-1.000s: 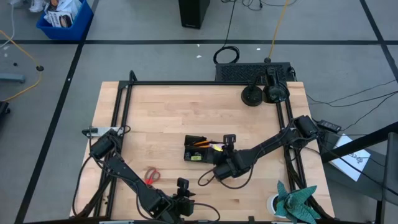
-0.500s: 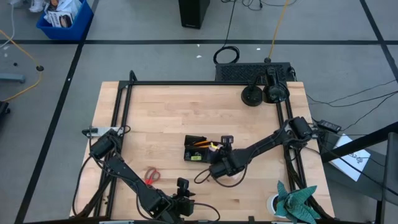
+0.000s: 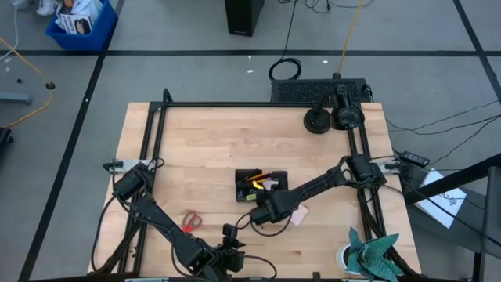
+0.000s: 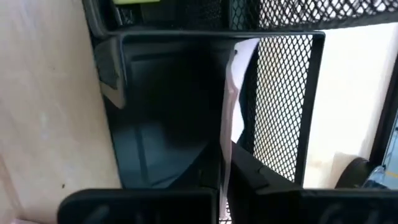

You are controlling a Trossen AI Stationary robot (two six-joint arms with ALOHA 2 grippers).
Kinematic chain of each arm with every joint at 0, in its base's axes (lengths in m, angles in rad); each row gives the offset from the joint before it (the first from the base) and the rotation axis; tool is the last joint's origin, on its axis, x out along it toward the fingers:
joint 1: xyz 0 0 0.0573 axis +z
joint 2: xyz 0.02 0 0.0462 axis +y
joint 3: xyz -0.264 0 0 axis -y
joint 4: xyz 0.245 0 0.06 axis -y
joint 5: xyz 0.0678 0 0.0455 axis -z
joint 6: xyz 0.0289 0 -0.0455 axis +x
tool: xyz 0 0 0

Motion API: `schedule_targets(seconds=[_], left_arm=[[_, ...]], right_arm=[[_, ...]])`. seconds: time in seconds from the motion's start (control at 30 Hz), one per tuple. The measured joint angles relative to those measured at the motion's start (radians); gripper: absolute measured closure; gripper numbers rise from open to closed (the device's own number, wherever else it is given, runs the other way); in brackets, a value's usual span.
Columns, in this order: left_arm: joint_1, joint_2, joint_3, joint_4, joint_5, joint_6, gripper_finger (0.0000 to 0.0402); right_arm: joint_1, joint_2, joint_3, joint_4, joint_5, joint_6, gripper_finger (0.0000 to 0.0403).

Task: Pick and place office supplies into organizer
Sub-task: Put the top sticky notes into the right section of the desk organizer

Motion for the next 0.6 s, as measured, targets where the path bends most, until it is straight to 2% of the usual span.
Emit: schedule_targets(seconds=[0.33, 0.6], left_arm=[[-0.002, 0.0, 0.0, 0.0, 0.001, -0.007, 0.0266], [-0.002, 0.0, 0.0, 0.0, 0.002, -0.01, 0.0266]], right_arm=[[-0.002, 0.029, 0.017, 0.001, -0.035, 0.006, 0.0401], [-0.001, 0.029, 0.017, 0.042, -0.117, 0.001, 0.036]])
